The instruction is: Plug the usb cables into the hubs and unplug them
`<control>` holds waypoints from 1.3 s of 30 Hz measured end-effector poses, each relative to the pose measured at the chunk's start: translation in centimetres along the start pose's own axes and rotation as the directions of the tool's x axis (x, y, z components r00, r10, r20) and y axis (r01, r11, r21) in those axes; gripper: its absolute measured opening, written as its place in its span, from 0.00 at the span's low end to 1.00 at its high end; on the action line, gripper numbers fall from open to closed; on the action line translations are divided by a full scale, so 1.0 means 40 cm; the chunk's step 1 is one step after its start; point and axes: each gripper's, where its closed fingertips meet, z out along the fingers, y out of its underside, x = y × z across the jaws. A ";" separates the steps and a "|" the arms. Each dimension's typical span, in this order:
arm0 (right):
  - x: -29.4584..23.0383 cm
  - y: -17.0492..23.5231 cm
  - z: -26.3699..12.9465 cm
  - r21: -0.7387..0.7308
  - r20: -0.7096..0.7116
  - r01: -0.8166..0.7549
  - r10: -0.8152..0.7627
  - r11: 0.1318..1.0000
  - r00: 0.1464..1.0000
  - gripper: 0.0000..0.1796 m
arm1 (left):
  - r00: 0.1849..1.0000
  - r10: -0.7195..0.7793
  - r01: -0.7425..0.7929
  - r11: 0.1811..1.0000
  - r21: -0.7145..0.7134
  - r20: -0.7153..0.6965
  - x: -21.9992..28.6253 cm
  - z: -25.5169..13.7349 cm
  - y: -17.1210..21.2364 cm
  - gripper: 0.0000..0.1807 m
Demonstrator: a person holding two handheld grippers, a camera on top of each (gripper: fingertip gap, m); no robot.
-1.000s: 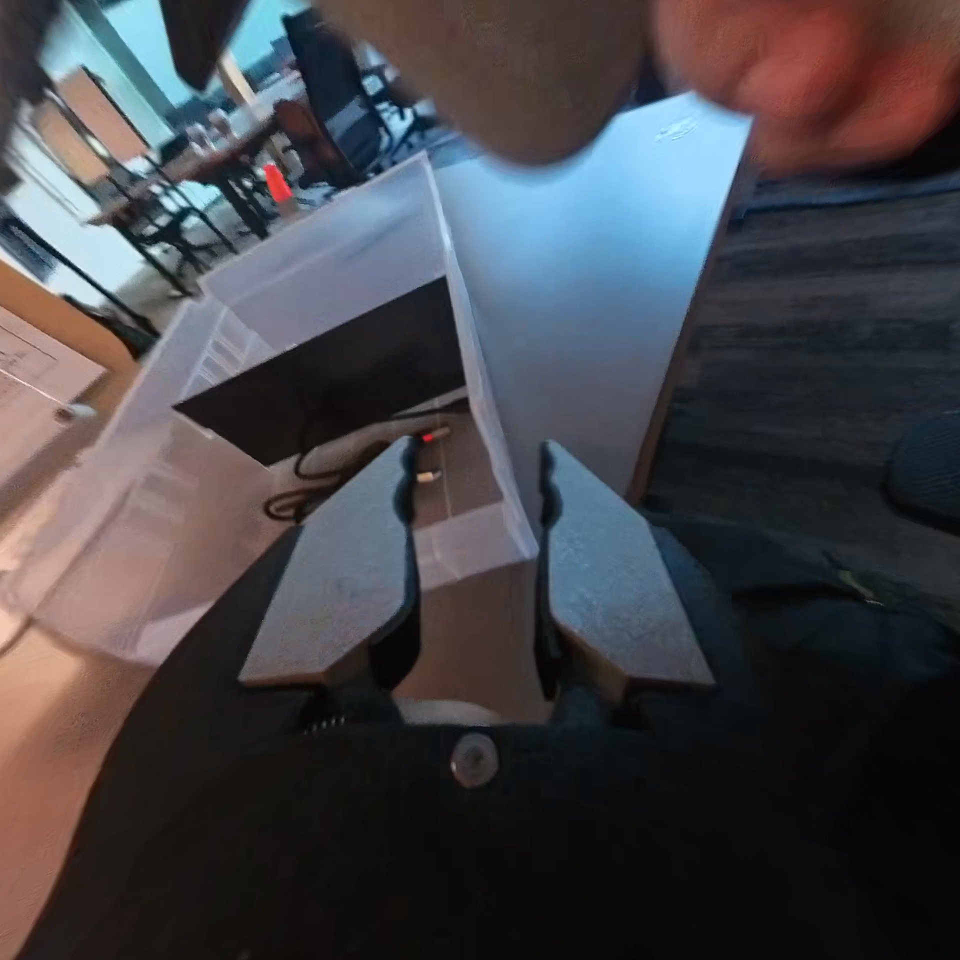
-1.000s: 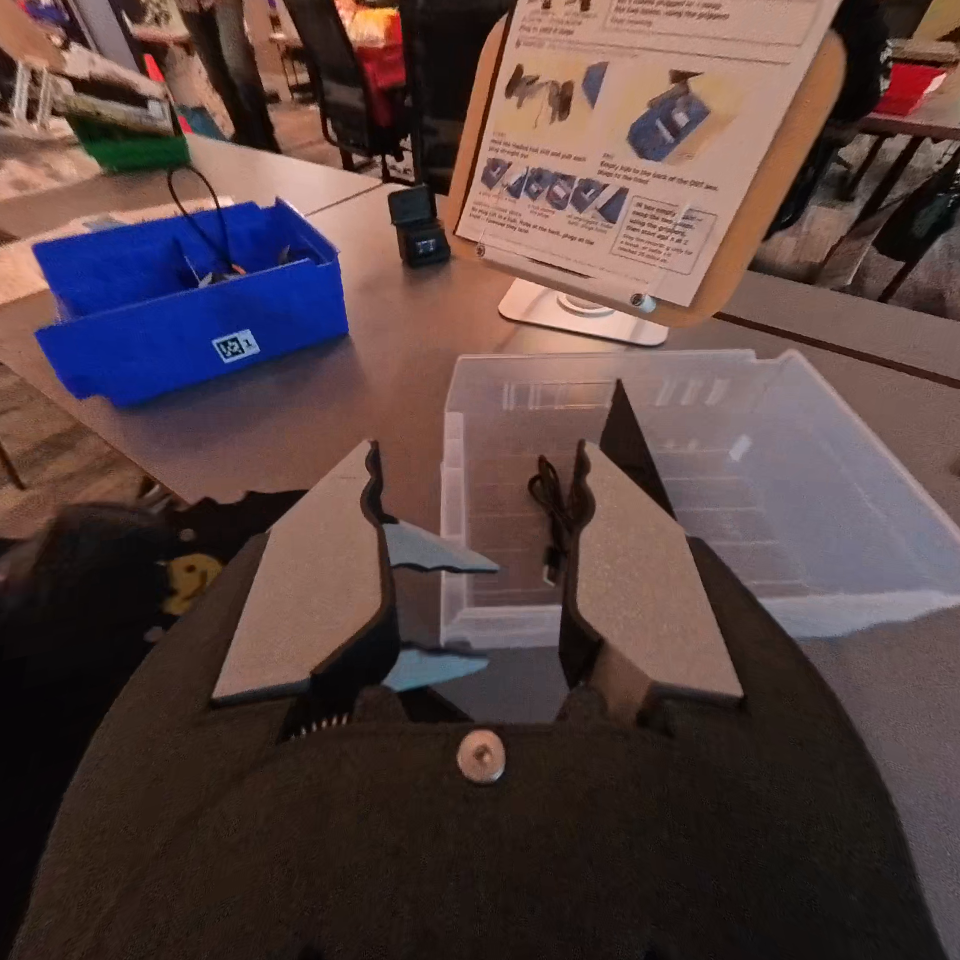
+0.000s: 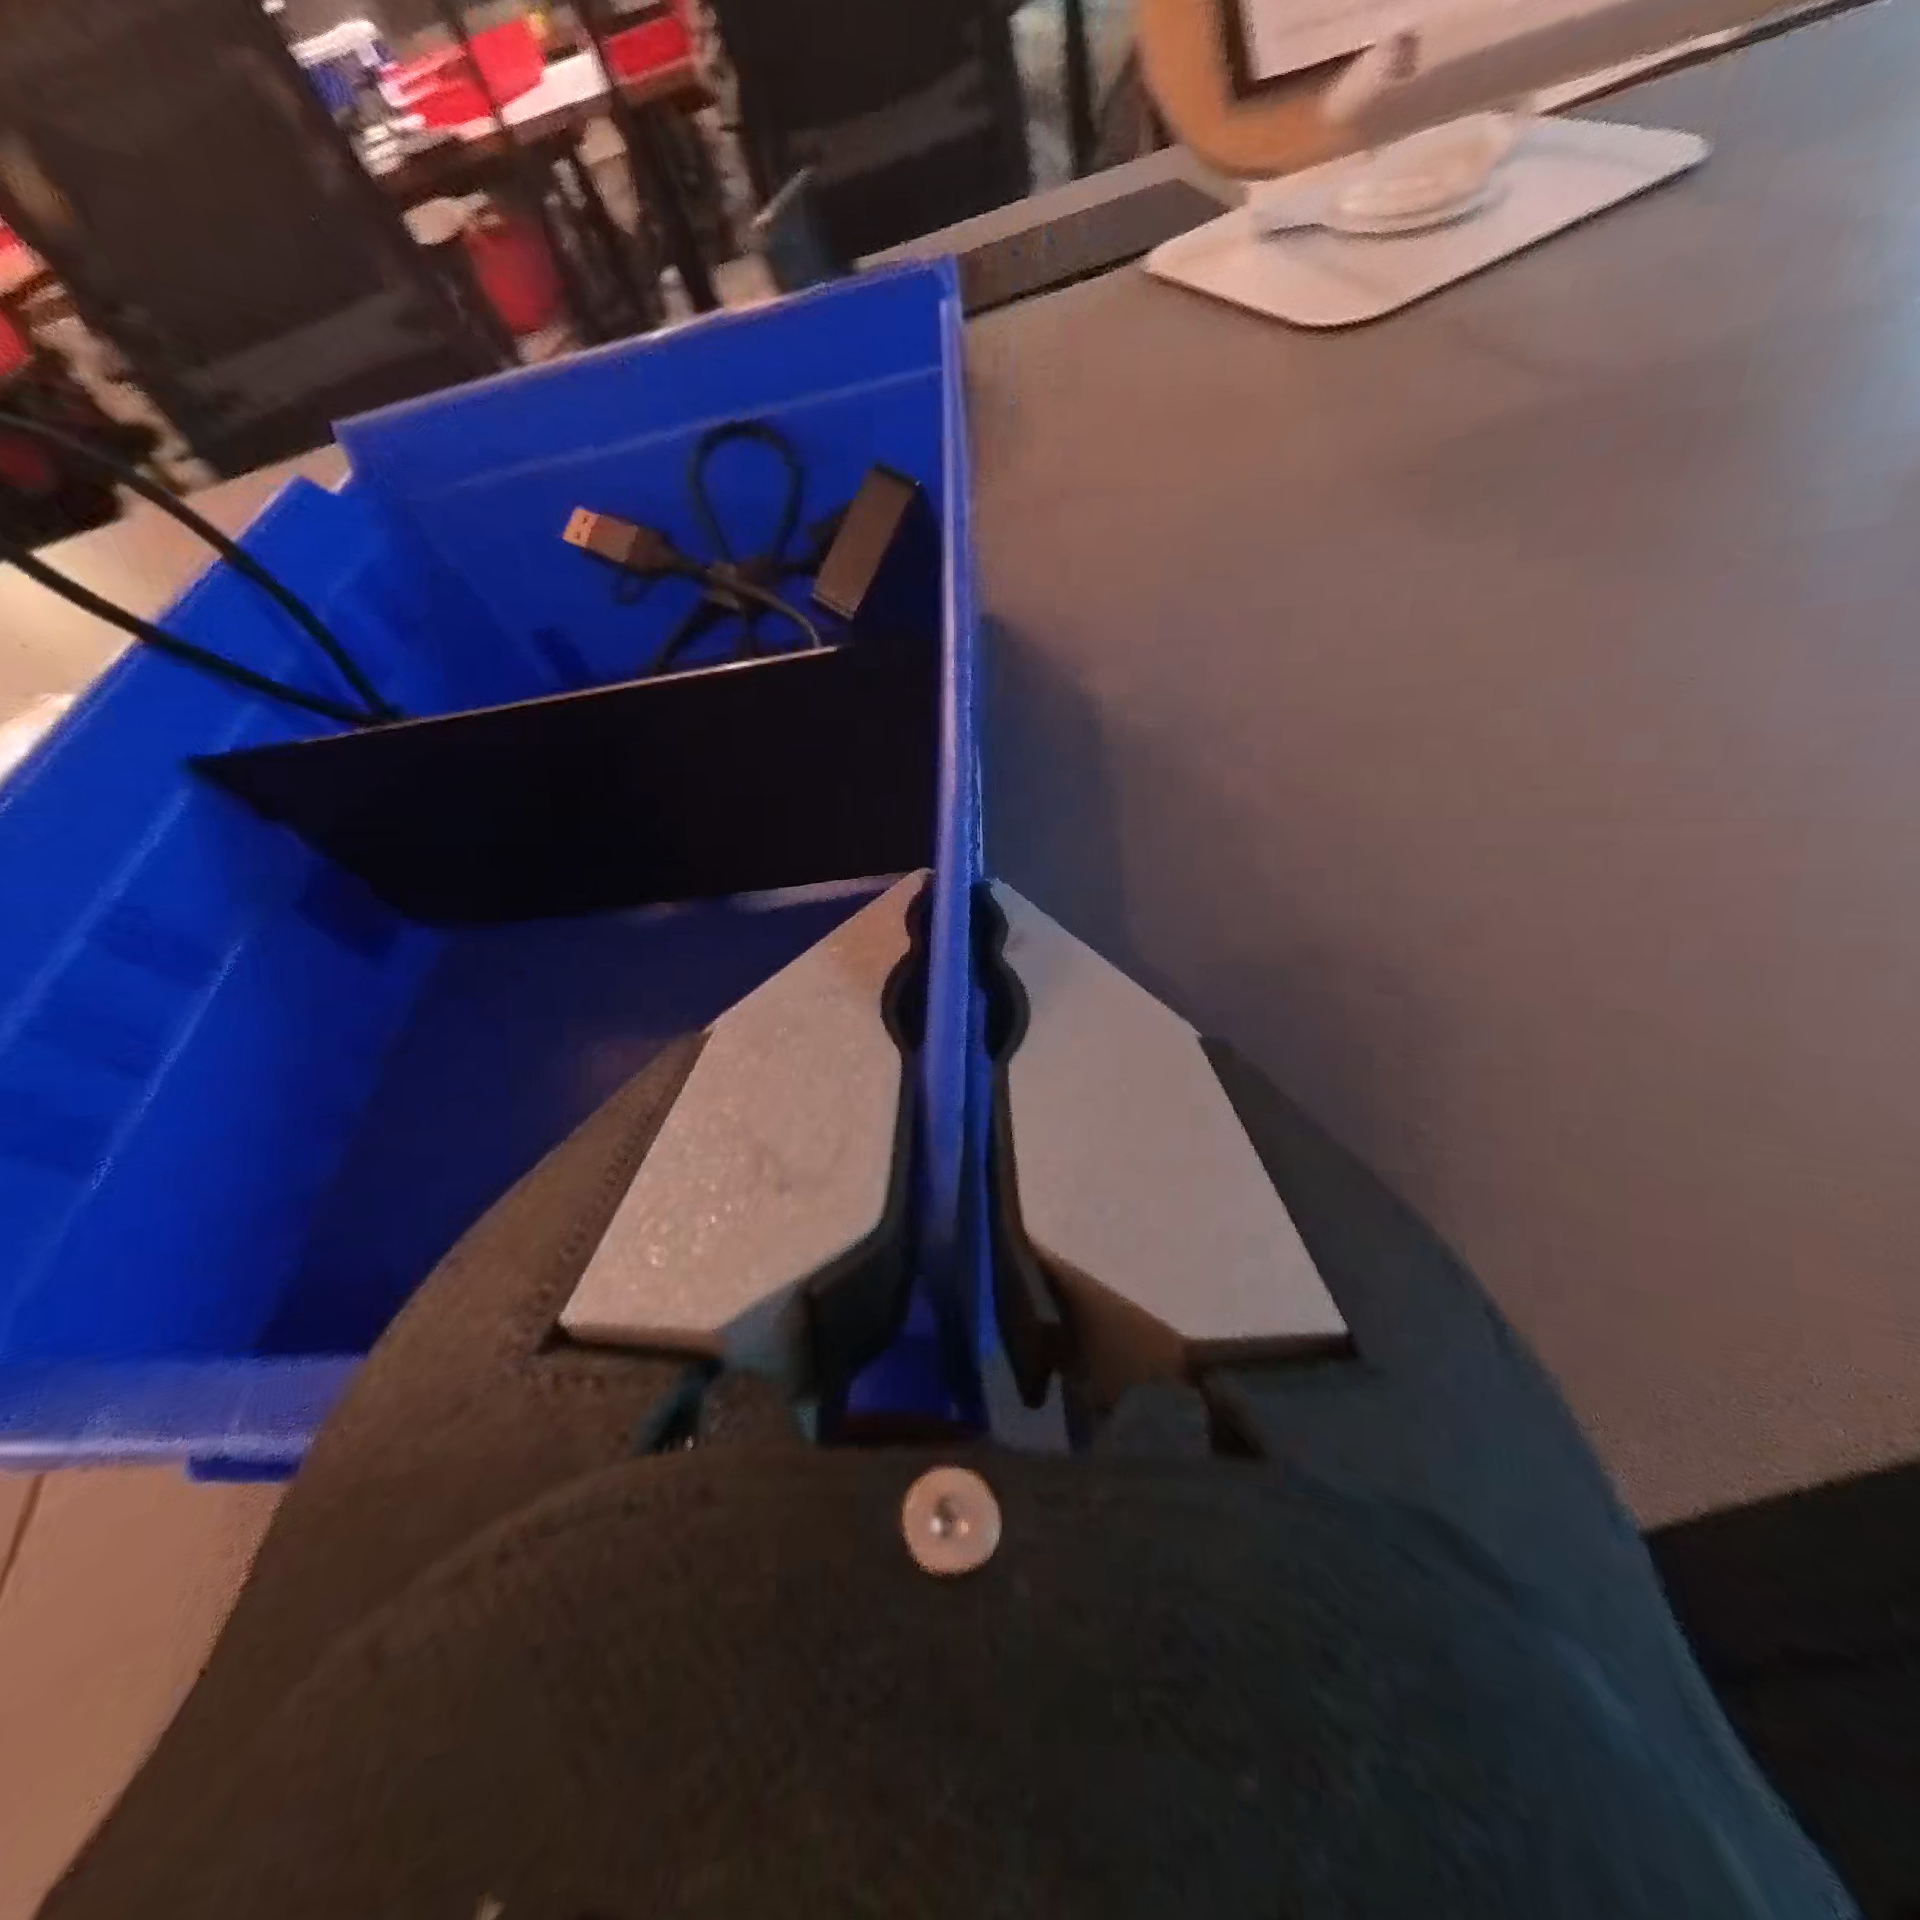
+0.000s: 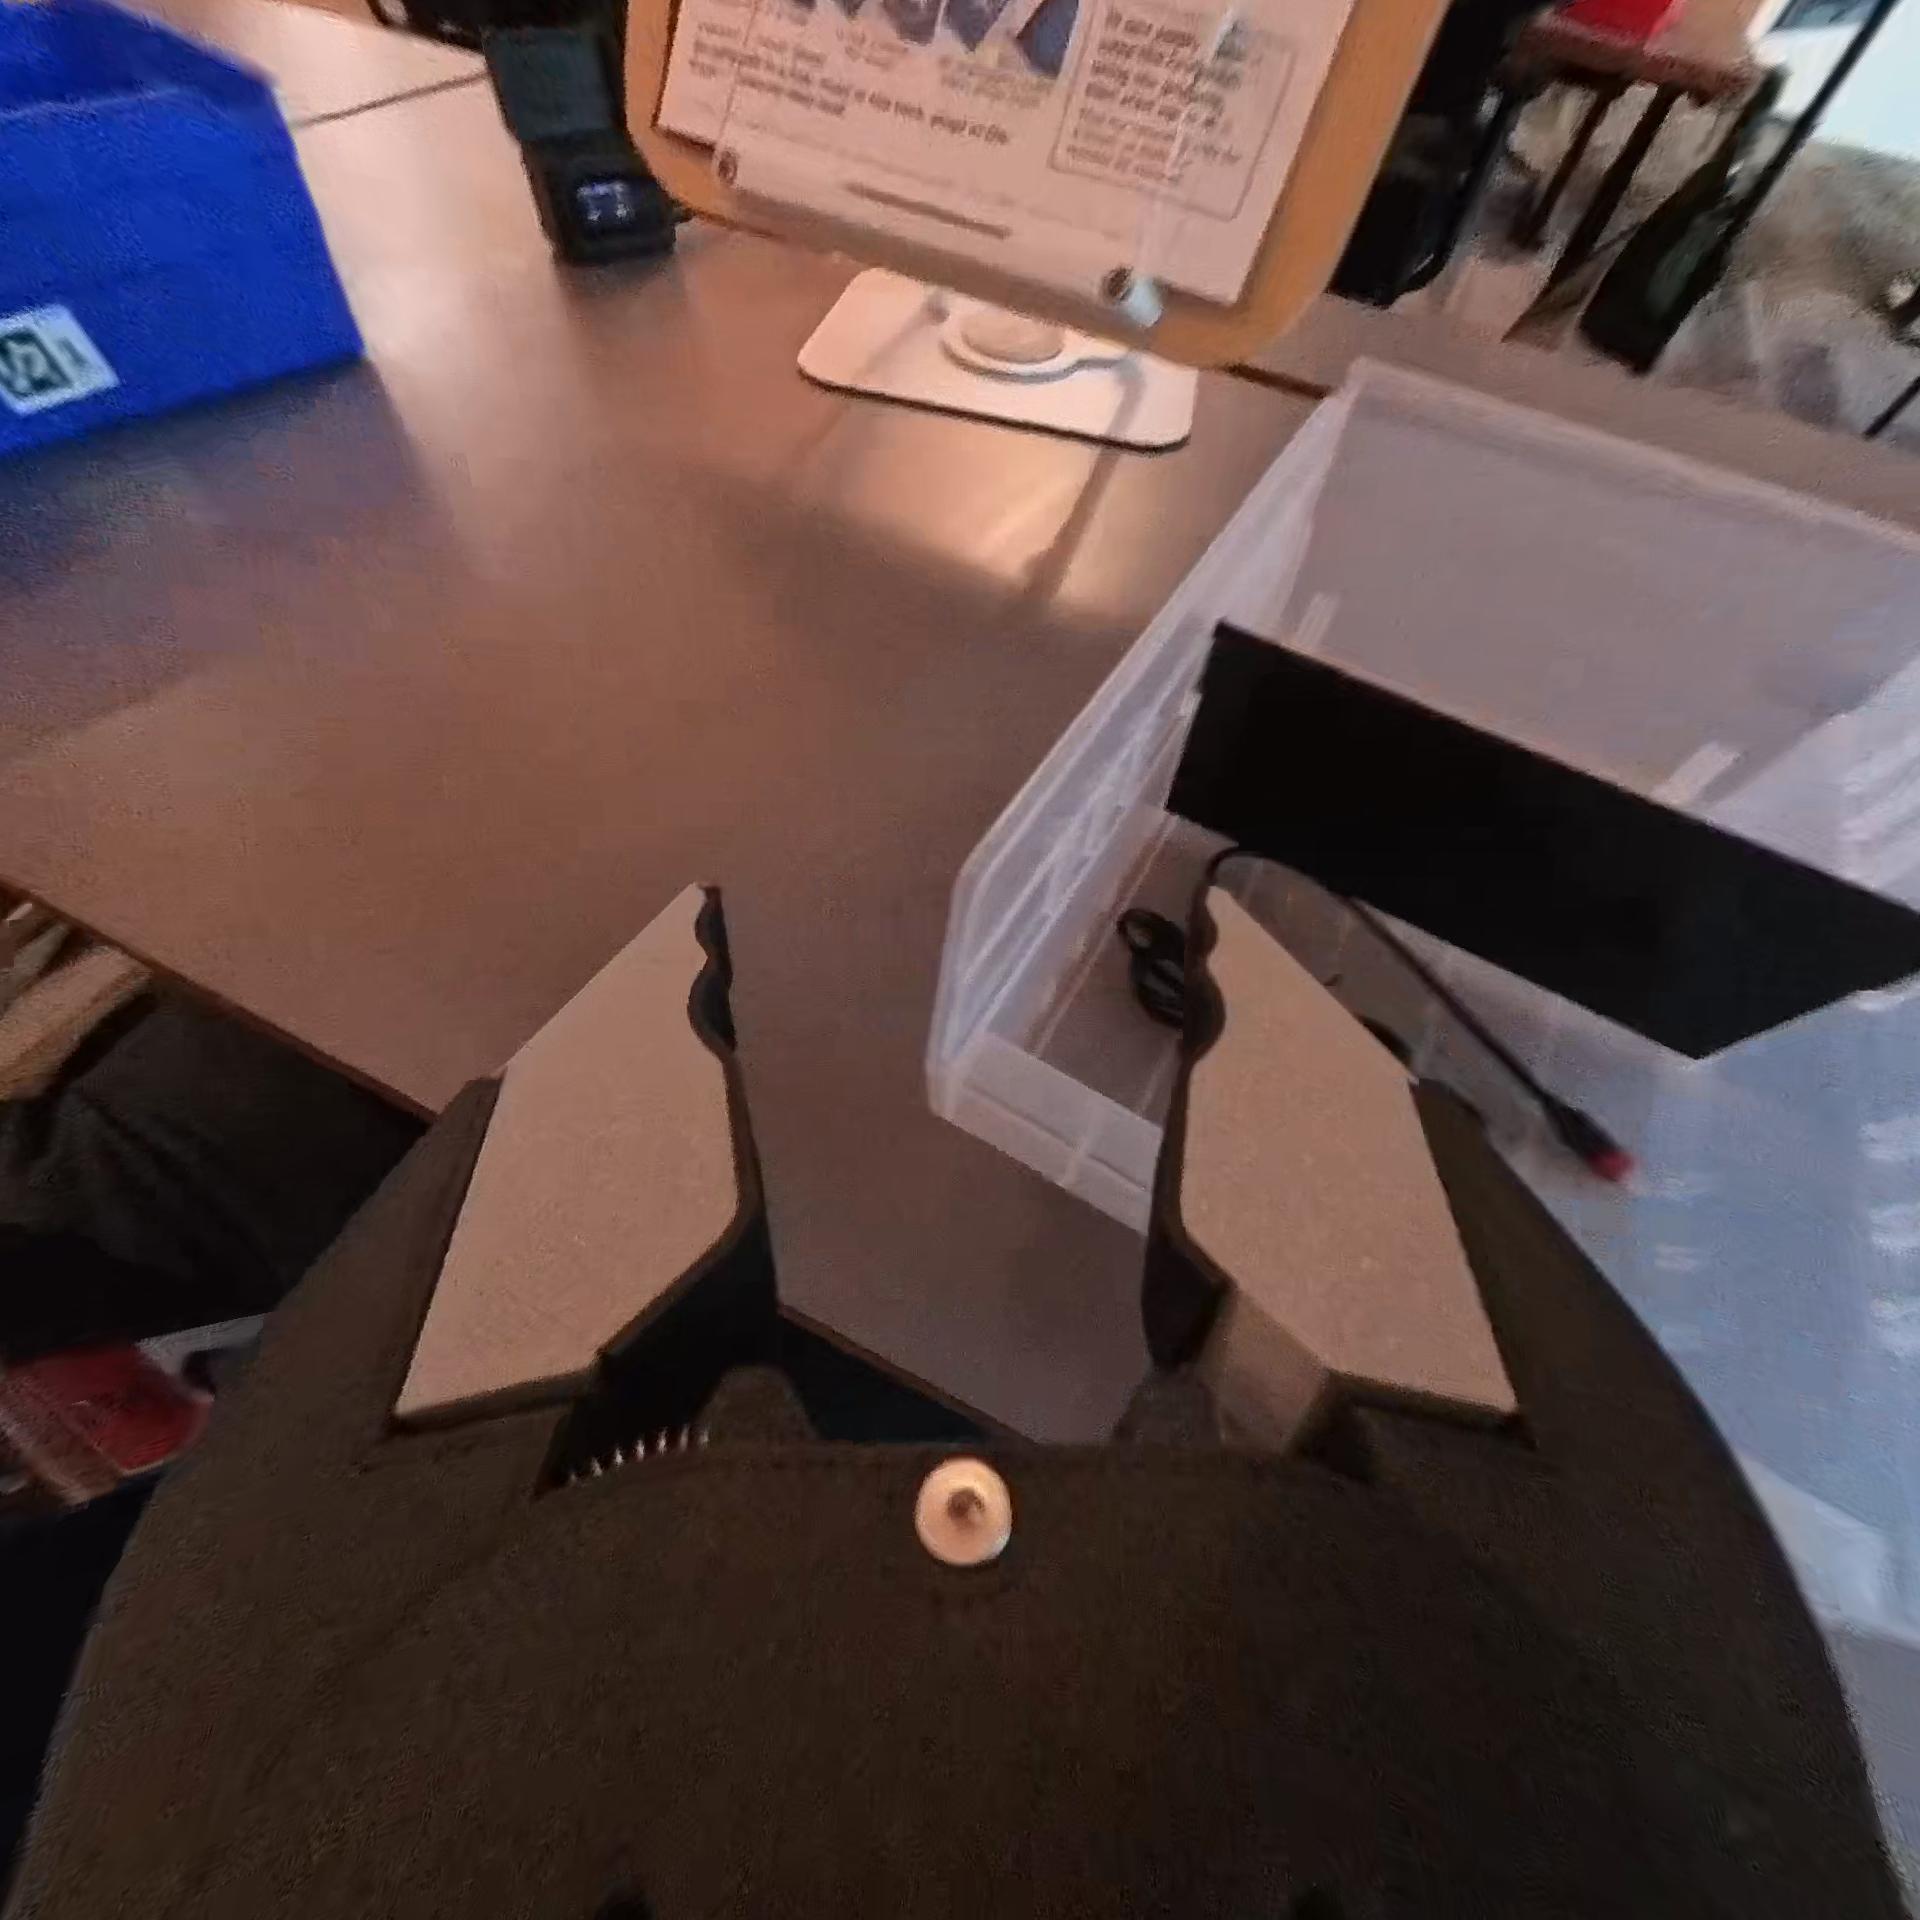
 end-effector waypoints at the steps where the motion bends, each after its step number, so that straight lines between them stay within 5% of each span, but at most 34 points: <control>1: -0.013 0.012 0.019 -0.016 0.007 0.006 -0.006 1.000 1.000 0.48 | 0.999 -0.021 0.022 1.000 -0.004 0.034 -0.019 -0.004 0.007 0.02; 7: 0.005 0.044 0.134 -0.110 -0.070 0.073 -0.081 0.991 0.994 0.43 | 0.987 0.125 -0.120 0.992 -0.046 0.104 0.035 0.008 -0.009 0.06; 9: 0.052 0.046 0.142 -0.140 -0.158 0.118 -0.140 0.983 0.977 0.22 | 0.993 0.102 -0.100 0.995 -0.026 0.054 0.067 0.026 -0.025 0.07; 13: 0.126 0.063 0.119 -0.161 -0.226 0.074 -0.110 0.984 0.968 0.22 | 0.995 -0.024 0.027 0.999 0.025 -0.095 0.124 0.037 -0.048 0.10; 19: 0.139 -0.027 0.006 -0.003 -0.233 0.054 -0.053 0.999 0.971 0.29 | 0.989 -0.035 0.049 0.994 0.093 -0.143 0.128 -0.030 -0.113 0.37; 25: -0.053 -0.212 -0.074 0.236 0.014 0.046 -0.051 0.971 0.999 0.37 | 0.986 -0.034 0.069 0.975 0.213 -0.164 0.111 -0.100 -0.200 0.30; 33: -0.281 -0.209 0.207 0.130 0.387 0.037 -0.085 0.991 0.918 0.39 | 0.997 -0.020 0.031 0.987 0.157 -0.074 -0.071 -0.116 -0.246 0.33; 39: -0.256 -0.137 0.435 0.065 0.349 0.069 -0.088 0.995 0.933 0.34 | 0.987 -0.027 0.021 0.999 -0.040 -0.161 -0.125 0.045 -0.277 0.31</control>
